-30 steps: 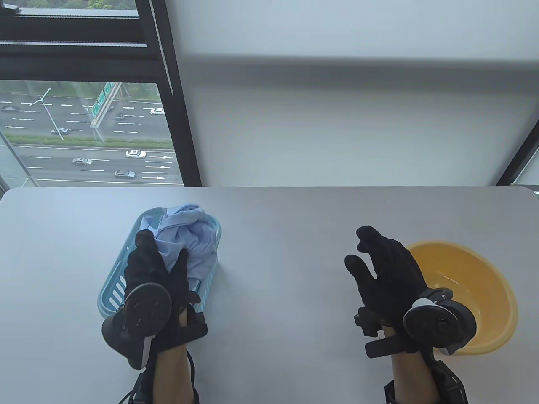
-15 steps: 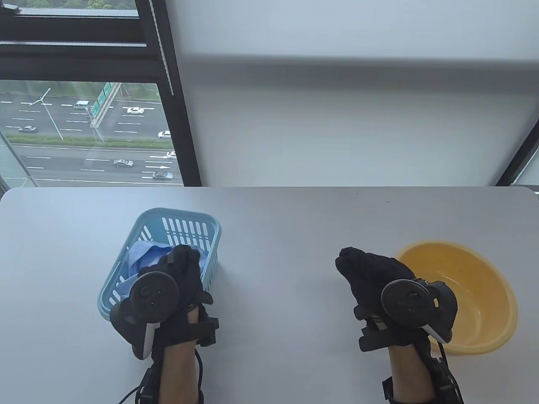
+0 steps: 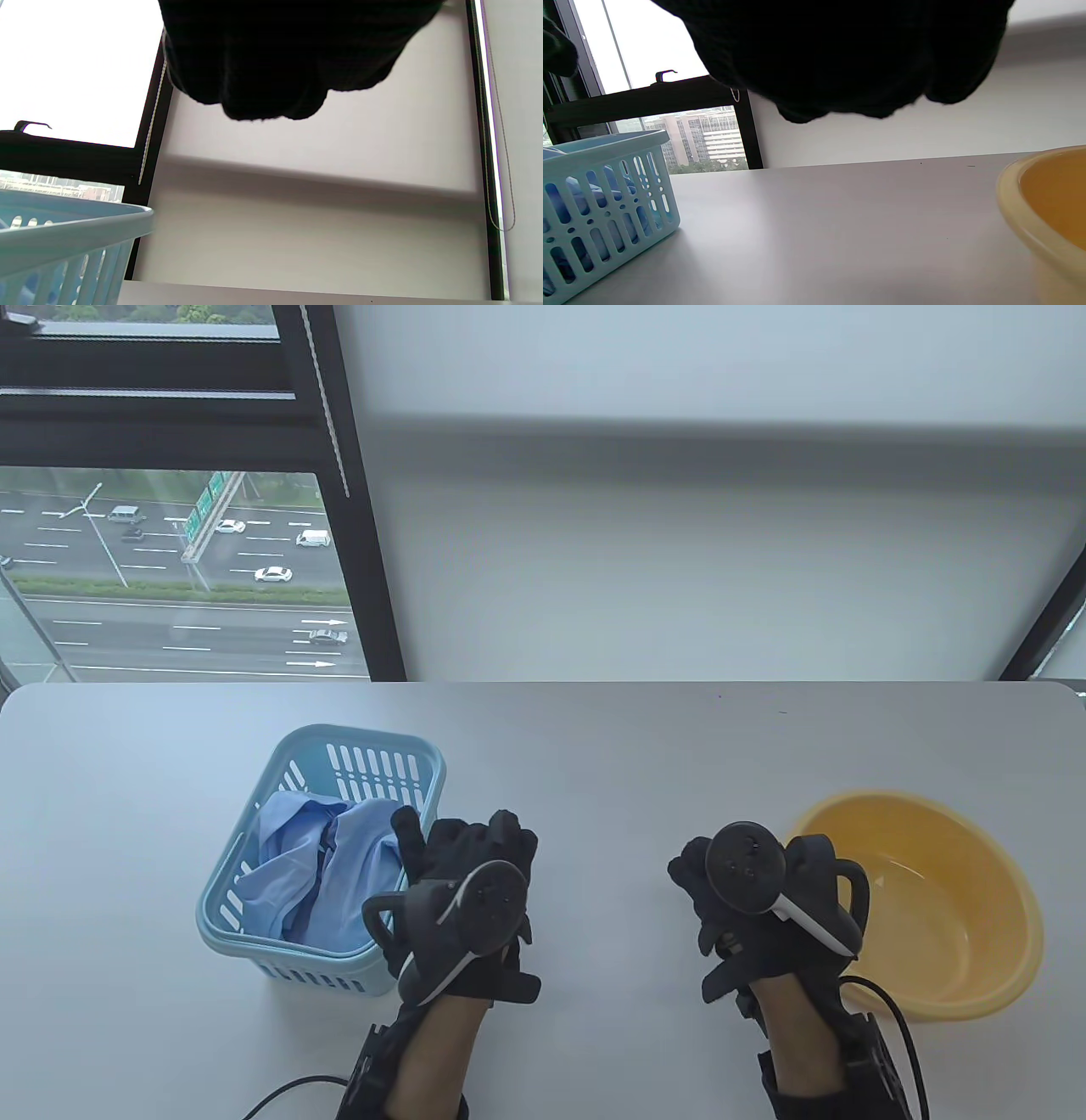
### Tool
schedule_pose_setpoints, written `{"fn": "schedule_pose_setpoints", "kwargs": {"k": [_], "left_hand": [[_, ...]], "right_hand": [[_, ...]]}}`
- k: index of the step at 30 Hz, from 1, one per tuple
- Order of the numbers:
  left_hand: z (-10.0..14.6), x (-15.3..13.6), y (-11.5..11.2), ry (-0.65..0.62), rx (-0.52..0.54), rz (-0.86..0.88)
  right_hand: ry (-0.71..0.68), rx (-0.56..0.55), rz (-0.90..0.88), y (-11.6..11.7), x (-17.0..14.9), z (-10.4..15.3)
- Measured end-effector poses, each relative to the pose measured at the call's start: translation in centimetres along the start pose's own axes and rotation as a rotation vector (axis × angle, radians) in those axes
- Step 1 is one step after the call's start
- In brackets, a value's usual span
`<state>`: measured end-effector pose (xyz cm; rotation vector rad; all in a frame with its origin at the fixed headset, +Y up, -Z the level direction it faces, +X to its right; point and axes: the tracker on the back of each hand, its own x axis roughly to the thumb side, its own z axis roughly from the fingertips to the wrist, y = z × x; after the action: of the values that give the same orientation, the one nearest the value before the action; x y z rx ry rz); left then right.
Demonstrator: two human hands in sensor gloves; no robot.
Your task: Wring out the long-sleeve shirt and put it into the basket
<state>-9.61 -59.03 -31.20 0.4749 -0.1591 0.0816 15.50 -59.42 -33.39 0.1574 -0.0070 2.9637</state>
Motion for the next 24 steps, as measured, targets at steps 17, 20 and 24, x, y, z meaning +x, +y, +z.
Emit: {"fn": "schedule_pose_setpoints", "kwargs": {"k": [17,20,24], "left_hand": [[-0.3,1.5,-6.1,-0.113,-0.166,-0.061],[-0.3,1.7,-6.6,-0.120,-0.170,-0.074],[-0.3,1.8,-7.2,-0.117,-0.187,-0.080]], "right_hand": [[0.025,-0.017,0.116,5.8,1.5,-2.8],[-0.007,-0.117,0.111,6.9,1.4,-3.0],[-0.038,-0.223,0.106,7.3,1.8,-2.8]]}}
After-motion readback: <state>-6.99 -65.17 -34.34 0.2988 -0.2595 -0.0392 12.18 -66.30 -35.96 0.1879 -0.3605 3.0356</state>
